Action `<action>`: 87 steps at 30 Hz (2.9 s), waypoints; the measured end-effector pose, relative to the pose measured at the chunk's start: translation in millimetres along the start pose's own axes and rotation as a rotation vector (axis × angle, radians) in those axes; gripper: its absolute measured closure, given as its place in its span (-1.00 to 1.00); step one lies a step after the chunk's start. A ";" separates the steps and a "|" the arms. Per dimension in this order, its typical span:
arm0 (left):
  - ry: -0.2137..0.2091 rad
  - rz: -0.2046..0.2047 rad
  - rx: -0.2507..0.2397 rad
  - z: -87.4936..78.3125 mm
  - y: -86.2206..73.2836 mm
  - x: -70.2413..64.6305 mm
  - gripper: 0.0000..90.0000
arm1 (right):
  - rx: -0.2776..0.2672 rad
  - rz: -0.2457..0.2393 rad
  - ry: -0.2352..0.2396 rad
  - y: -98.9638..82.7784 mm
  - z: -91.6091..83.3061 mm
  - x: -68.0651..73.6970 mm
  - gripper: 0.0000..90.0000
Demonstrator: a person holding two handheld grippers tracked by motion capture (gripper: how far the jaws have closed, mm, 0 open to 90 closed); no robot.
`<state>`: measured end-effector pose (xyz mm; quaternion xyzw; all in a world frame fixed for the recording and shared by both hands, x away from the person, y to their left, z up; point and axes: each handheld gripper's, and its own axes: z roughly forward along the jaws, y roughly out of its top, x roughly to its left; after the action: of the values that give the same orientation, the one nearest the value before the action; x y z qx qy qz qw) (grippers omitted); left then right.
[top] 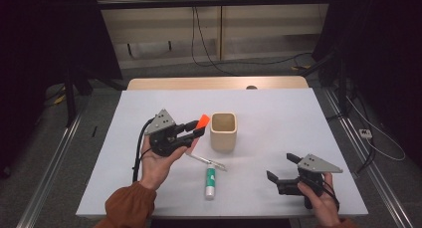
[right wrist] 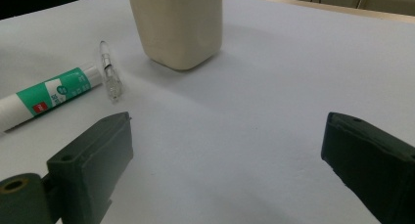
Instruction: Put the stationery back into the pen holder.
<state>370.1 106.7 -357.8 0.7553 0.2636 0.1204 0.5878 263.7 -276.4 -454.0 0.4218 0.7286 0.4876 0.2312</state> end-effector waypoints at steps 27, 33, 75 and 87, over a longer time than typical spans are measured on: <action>-0.024 -0.003 -0.064 57.6 31.1 -0.6 0.49 | -0.001 0.000 0.003 -0.3 -0.7 0.0 -0.89; -0.027 0.007 -0.072 66.0 36.5 -2.3 0.49 | 0.000 0.001 0.003 -0.4 -0.9 -0.1 -0.89; -0.018 0.019 -0.002 104.7 10.6 18.3 0.49 | 0.003 0.002 0.003 -1.2 -1.6 -0.5 -0.89; -0.004 0.016 0.056 104.5 0.0 22.7 0.49 | 0.003 -0.002 0.005 -1.1 -1.3 -0.2 -0.89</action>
<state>440.3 32.8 -390.0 0.7736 0.2599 0.1161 0.5661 262.4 -277.4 -454.5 0.4204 0.7304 0.4872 0.2291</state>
